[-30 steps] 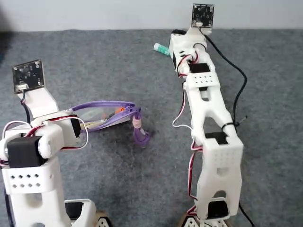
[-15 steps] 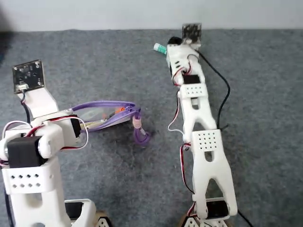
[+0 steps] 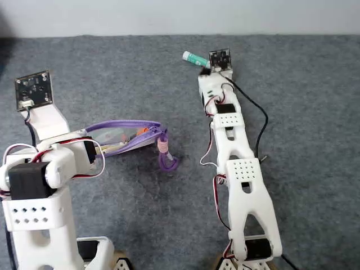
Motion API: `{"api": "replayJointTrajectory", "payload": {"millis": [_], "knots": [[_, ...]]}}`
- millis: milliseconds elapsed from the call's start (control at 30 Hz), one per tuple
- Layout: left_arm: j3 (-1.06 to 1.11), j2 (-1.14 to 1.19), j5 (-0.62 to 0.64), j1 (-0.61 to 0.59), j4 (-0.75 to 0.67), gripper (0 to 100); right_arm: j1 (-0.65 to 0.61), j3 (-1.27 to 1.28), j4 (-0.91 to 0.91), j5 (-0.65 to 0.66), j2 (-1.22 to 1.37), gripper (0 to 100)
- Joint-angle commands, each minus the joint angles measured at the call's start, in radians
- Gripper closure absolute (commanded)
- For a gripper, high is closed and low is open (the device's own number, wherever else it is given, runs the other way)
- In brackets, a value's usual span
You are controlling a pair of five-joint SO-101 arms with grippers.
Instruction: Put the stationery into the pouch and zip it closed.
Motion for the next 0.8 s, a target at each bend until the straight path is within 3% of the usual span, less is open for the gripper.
{"api": "replayJointTrajectory", "payload": {"millis": [0, 267, 433, 767], "knots": [[0.004, -0.009, 0.006, 0.008, -0.006, 99, 0.012, -0.002, 0.116, 0.006, -0.11, 99.0], [0.004, -0.011, 0.006, 0.008, -0.006, 99, -0.001, -0.006, 0.297, -0.018, -0.193, 99.0], [0.004, -0.011, 0.006, 0.008, -0.006, 99, -0.019, -0.006, 0.519, -0.137, -0.295, 99.0], [0.002, -0.011, 0.006, 0.009, -0.006, 99, -0.038, -0.008, 0.92, -0.141, -0.467, 99.0]]}}
